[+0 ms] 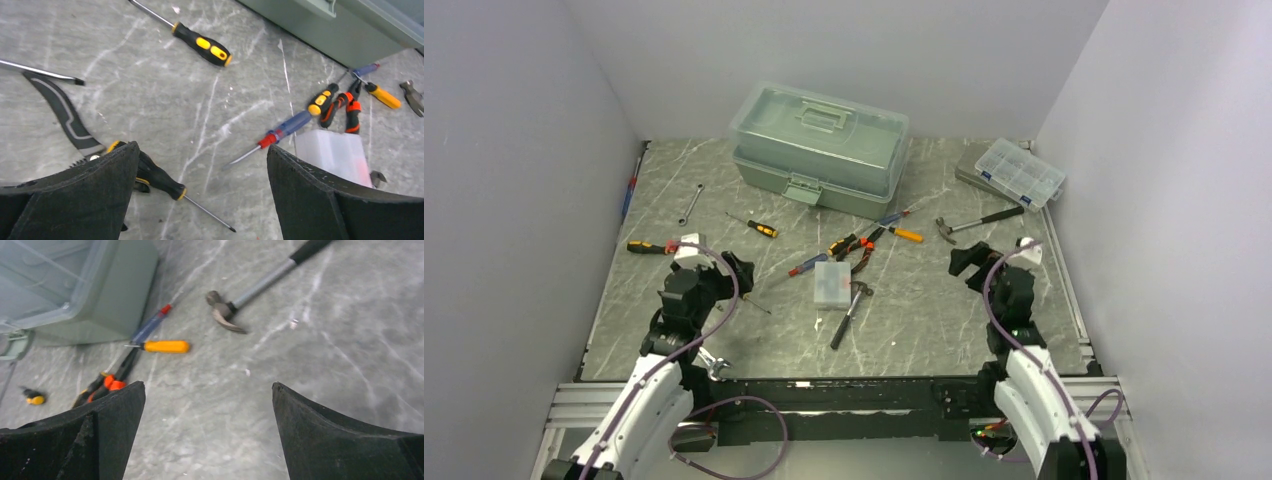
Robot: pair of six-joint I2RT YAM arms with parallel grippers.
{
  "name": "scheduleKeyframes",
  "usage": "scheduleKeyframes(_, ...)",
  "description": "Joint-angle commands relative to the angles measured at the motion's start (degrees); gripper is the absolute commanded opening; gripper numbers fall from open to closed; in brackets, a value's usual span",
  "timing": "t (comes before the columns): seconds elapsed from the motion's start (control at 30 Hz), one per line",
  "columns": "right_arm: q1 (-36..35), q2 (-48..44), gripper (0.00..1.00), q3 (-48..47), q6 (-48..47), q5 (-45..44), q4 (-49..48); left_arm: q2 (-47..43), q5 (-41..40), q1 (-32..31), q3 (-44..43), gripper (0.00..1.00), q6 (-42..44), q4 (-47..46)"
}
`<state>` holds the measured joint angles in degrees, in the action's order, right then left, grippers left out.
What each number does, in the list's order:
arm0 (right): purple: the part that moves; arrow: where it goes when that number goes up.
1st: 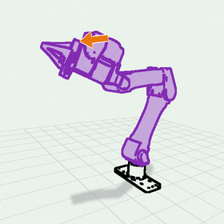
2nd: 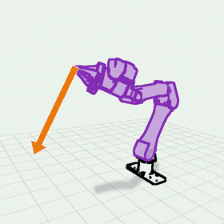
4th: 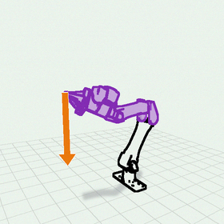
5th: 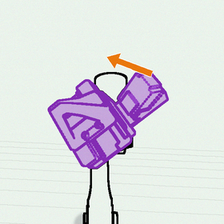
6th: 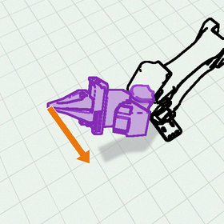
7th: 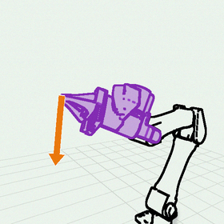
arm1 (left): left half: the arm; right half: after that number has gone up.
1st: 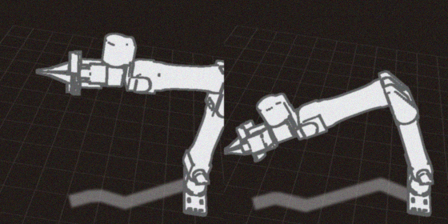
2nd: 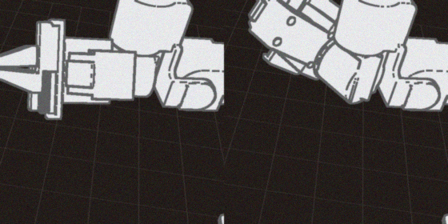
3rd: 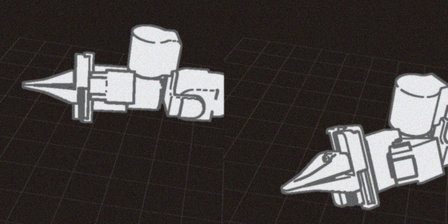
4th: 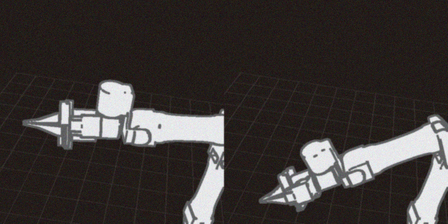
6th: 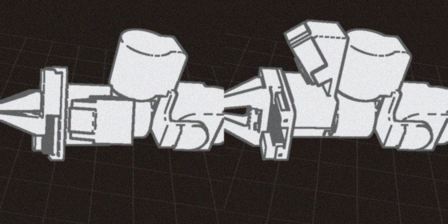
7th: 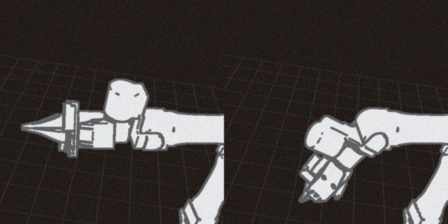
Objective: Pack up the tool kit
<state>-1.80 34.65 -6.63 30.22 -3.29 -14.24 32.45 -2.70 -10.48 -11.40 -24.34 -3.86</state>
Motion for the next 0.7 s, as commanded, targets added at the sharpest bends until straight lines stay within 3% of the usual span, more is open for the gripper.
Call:
scheduleKeyframes(0.0, 0.21, 10.54, 0.99, -10.42, 2.89, 10.04, -7.58, 4.80, 6.97, -0.07, -4.14, 0.99, -3.85, -3.93)
scheduleKeyframes(0.17, 0.22, 23.86, 0.99, -20.87, 4.94, 15.75, -12.81, 10.99, 10.17, -0.07, -8.14, 0.99, -9.18, -7.48)
scheduleKeyframes(0.5, 0.18, 53.64, 1.00, -55.80, 4.64, 29.44, -8.55, 27.80, 14.66, -0.07, -19.09, 0.99, -17.68, -16.50)
scheduleKeyframes(0.67, 0.13, 67.91, 0.98, -71.85, 7.69, 35.63, -9.04, 33.71, 11.85, 0.02, -25.25, 0.99, -16.84, -16.52)
